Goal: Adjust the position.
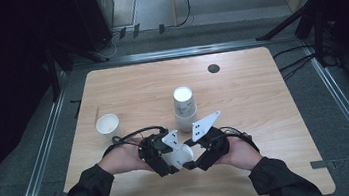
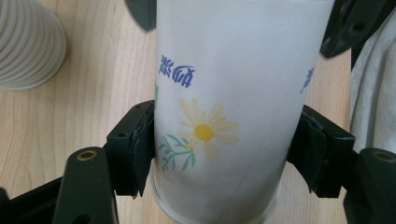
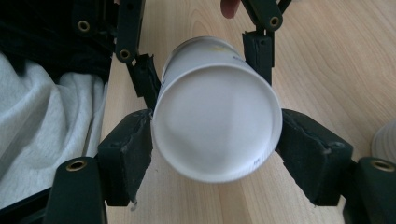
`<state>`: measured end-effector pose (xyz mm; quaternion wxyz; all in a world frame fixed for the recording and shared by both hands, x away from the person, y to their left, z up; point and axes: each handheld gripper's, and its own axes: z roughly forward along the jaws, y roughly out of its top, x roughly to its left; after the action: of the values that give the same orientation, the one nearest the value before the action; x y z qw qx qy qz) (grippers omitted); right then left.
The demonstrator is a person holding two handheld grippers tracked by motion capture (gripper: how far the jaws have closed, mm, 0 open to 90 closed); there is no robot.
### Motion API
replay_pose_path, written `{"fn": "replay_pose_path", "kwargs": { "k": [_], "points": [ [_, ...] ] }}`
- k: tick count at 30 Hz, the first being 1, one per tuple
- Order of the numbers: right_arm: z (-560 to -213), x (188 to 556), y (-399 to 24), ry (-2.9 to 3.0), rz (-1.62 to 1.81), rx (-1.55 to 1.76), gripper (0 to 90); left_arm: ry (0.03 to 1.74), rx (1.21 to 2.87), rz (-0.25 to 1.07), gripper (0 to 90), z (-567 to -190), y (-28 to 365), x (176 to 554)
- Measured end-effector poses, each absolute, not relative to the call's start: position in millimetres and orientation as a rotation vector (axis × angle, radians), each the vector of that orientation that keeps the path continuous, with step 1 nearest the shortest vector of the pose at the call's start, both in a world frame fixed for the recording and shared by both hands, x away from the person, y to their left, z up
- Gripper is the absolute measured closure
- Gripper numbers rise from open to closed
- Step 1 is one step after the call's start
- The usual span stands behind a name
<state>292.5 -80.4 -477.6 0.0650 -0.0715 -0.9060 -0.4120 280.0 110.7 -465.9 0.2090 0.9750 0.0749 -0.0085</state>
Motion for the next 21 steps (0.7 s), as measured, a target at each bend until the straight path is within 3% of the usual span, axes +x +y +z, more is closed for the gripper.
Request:
{"fn": "replay_pose_path", "kwargs": {
  "k": [3, 6, 12, 13, 14, 15, 21],
  "points": [
    [-479.0, 292.5, -77.6, -2.735, -1.240, -0.209, 28.4, 0.188, 2.719, -0.028, 29.4, -466.8, 108.2, 279.2],
    [-477.2, 290.0, -75.9, -2.752, -1.241, -0.170, 35.4, 0.188, 2.713, -0.025, 29.4, -467.1, 108.3, 278.5],
    [-470.2, 289.1, -76.5, -2.761, -1.245, -0.175, 36.1, 0.202, 2.655, -0.041, 27.1, -464.9, 112.6, 281.4],
    [-468.7, 289.5, -77.4, -2.765, -1.260, -0.175, 36.2, 0.205, 2.646, -0.027, 24.5, -464.3, 113.2, 281.5],
    [-467.3, 289.8, -78.4, -2.763, -1.266, -0.180, 36.2, 0.206, 2.638, -0.011, 14.5, -463.9, 113.7, 281.2],
    [-464.6, 290.4, -81.5, -2.756, -1.285, -0.193, 36.2, 0.204, 2.630, 0.008, 12.5, -462.9, 114.5, 280.7],
    [-458.9, 294.6, -91.2, -2.732, -1.338, -0.230, 36.2, 0.230, 2.536, 0.041, 9.9, -455.1, 123.3, 283.3]
  ]
}}
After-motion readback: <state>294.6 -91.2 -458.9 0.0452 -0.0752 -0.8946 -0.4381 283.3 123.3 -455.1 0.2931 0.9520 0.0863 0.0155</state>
